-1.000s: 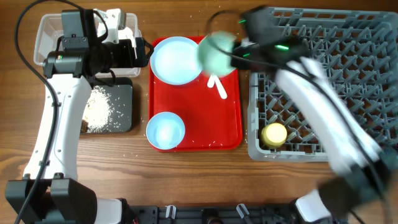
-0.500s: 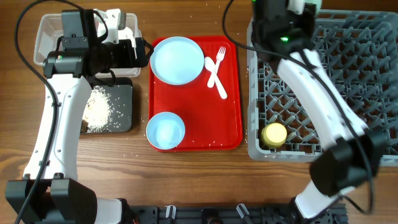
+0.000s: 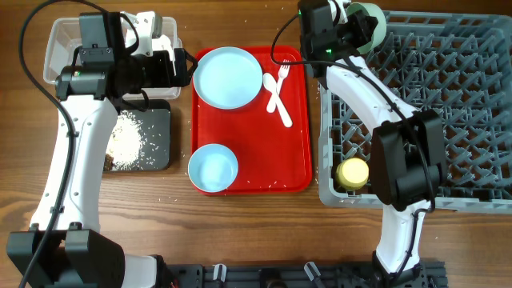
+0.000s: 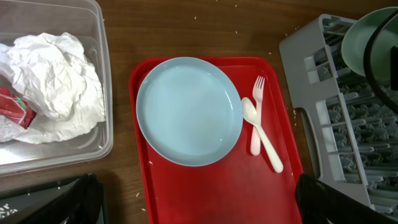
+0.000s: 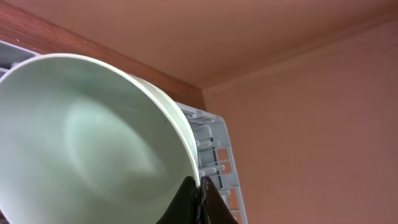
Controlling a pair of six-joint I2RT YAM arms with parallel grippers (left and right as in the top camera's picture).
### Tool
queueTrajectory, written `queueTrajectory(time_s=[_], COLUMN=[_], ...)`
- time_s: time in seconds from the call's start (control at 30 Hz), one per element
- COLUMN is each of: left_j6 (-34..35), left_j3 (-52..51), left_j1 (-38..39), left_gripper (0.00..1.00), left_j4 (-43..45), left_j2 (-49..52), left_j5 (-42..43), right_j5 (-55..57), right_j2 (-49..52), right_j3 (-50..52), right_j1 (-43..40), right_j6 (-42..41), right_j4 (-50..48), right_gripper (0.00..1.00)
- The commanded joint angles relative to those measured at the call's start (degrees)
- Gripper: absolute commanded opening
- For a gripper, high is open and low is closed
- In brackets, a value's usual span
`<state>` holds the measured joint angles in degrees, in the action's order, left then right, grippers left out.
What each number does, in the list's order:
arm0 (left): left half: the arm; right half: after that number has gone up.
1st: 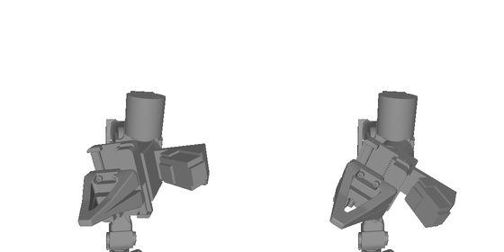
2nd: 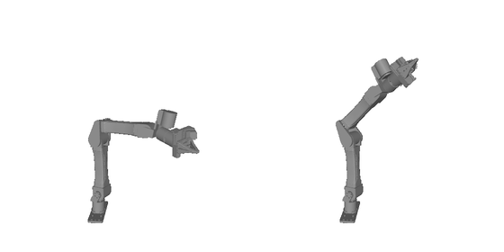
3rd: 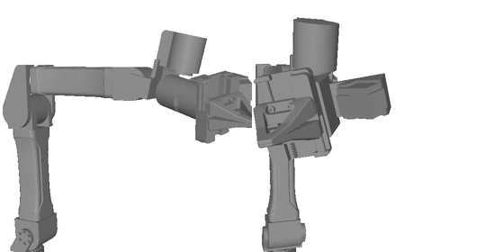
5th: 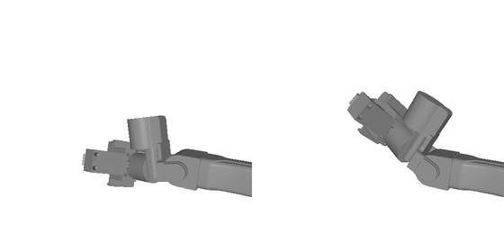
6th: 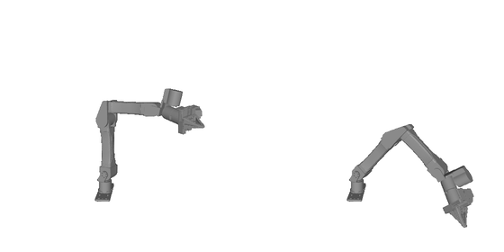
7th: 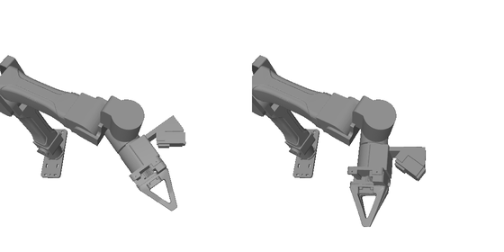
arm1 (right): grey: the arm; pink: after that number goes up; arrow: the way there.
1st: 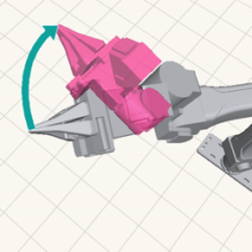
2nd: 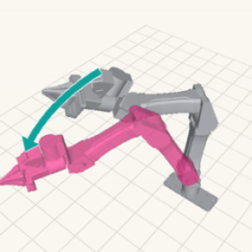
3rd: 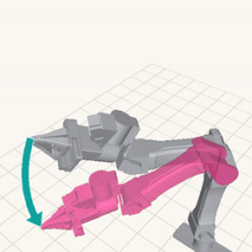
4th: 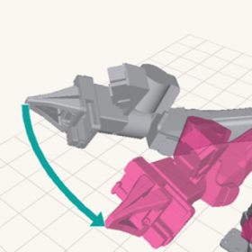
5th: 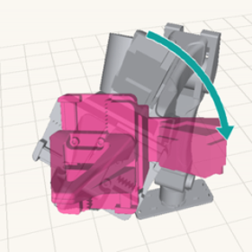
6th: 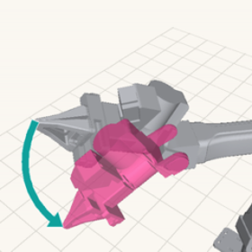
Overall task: Sort waste into correct bins and load items into the dishwasher rack
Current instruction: 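Place the green bowl upside down in the dish rack, then grasp the light blue cup on the red tray with the right gripper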
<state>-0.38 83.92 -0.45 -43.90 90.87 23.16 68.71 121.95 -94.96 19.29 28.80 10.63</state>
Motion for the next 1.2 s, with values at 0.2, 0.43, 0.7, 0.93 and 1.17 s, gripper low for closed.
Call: queueTrajectory(time_s=[0.2,0.43,0.7,0.93,1.17], left_j6=[-1.11,-1.11,-1.11,-1.11,-1.11], left_j3=[0.52,0.50,0.50,0.52,0.52], left_j1=[-0.04,-0.04,-0.04,-0.04,-0.04], left_gripper=[1.00,1.00,1.00,1.00,1.00], left_j4=[0.09,0.09,0.09,0.09,0.09], left_j2=[0.04,0.04,0.04,0.04,0.04], left_j5=[-0.33,-0.31,-0.31,-0.33,-0.33], right_j5=[4.46,-4.63,-4.76,-48.37,-96.85], right_j2=[1.27,1.27,1.05,-12.57,-12.13], right_j3=[-0.17,-0.17,-0.20,-0.24,6.93], right_j1=[-1.03,2.82,6.78,7.78,12.09], right_j6=[1.03,1.03,0.20,-18.27,-55.17], right_j4=[0.70,9.07,8.92,18.84,26.82], right_gripper=[0.04,0.04,0.90,1.00,0.88])
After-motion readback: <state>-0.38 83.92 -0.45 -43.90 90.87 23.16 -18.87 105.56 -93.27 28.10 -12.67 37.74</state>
